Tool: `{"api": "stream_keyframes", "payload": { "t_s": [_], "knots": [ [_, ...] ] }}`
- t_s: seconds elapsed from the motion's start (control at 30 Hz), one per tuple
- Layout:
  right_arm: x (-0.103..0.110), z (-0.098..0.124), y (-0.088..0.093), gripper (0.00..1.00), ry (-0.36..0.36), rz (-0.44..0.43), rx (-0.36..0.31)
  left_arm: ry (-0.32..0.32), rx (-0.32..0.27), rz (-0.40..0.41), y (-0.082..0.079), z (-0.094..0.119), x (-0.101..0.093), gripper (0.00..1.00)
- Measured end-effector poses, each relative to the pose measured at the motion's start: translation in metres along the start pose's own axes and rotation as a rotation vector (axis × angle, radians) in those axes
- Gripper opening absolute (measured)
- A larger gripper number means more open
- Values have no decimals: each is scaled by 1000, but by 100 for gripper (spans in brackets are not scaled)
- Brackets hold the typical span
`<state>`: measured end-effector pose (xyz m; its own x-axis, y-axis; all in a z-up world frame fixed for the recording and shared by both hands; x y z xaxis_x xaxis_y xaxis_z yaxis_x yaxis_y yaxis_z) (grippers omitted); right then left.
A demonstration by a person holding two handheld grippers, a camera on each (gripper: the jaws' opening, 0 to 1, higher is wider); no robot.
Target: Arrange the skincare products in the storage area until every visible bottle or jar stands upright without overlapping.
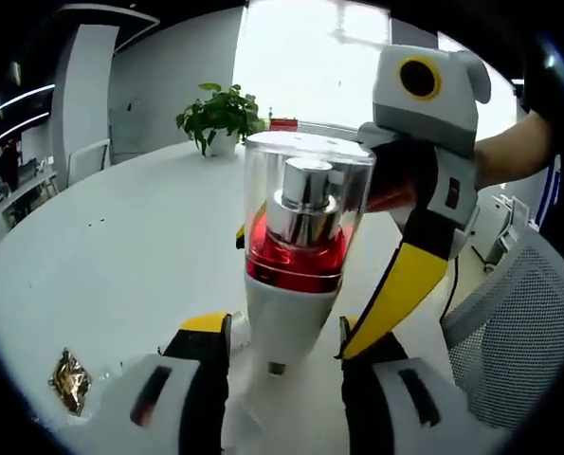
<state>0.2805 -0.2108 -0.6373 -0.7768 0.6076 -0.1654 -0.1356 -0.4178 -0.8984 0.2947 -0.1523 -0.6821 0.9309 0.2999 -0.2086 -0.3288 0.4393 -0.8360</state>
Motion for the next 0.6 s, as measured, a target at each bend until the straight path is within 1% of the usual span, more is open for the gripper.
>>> {"api": "stream_keyframes", "payload": {
  "t_s": [0.1,0.27,0.33,0.5,0.6],
  "knots": [
    [0,0,-1,52,12,3,-1,-15,8,17,1,4,0,47],
    [3,3,0,55,20,-8,10,-33,8,44,2,12,1,55],
    [4,5,1,57,25,-8,16,-48,13,55,4,14,1,60],
    [6,10,1,61,36,-22,10,-69,15,71,6,21,-2,64],
    [7,12,1,64,43,-31,9,-84,27,85,7,26,-6,69]
  ]
}}
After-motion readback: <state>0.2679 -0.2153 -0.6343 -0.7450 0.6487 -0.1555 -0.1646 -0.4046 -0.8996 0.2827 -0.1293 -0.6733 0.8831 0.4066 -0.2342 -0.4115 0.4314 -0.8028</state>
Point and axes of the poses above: the point that each gripper's makers call its tool centre point, and the gripper's own axes: z roughly backward along the fingers, x roughly to its left, y roughly out of its underside, the point moved 5 cm from there along z, roughly backward along the fingers, and after that the axes turned 7 degrees about z, right-handed, at the moved point
